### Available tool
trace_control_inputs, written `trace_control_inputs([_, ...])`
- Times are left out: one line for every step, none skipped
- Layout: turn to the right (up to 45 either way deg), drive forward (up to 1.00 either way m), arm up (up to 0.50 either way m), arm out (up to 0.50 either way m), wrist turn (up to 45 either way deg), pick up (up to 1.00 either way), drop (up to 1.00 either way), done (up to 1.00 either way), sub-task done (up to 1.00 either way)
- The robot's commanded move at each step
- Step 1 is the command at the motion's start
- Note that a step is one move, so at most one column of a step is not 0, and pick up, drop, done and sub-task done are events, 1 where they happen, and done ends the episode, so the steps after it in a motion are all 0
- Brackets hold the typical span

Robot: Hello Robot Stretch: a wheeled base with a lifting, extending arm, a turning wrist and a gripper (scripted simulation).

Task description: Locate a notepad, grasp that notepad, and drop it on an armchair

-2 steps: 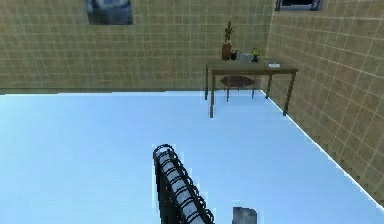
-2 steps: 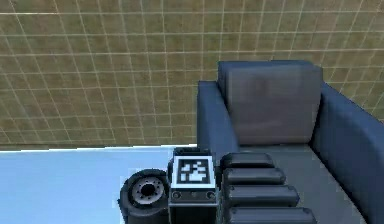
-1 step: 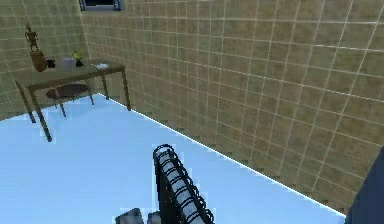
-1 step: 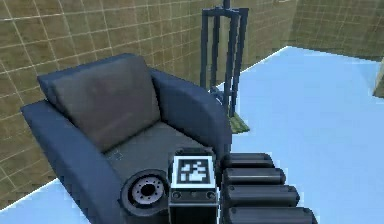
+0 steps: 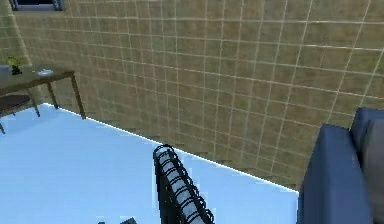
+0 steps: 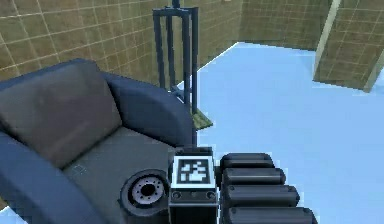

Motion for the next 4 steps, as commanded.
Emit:
trace_control_inputs([0.0, 0.25, 0.0, 0.0, 0.0, 0.0, 0.0, 0.0, 0.0])
trace_control_inputs([9.0, 0.0, 0.0, 0.0, 0.0, 0.0, 0.0, 0.0, 0.0])
trace_control_inputs([0.0, 0.65, 0.0, 0.0, 0.0, 0.0, 0.0, 0.0, 0.0])
trace_control_inputs([-45.0, 0.0, 0.0, 0.0, 0.0, 0.0, 0.0, 0.0, 0.0])
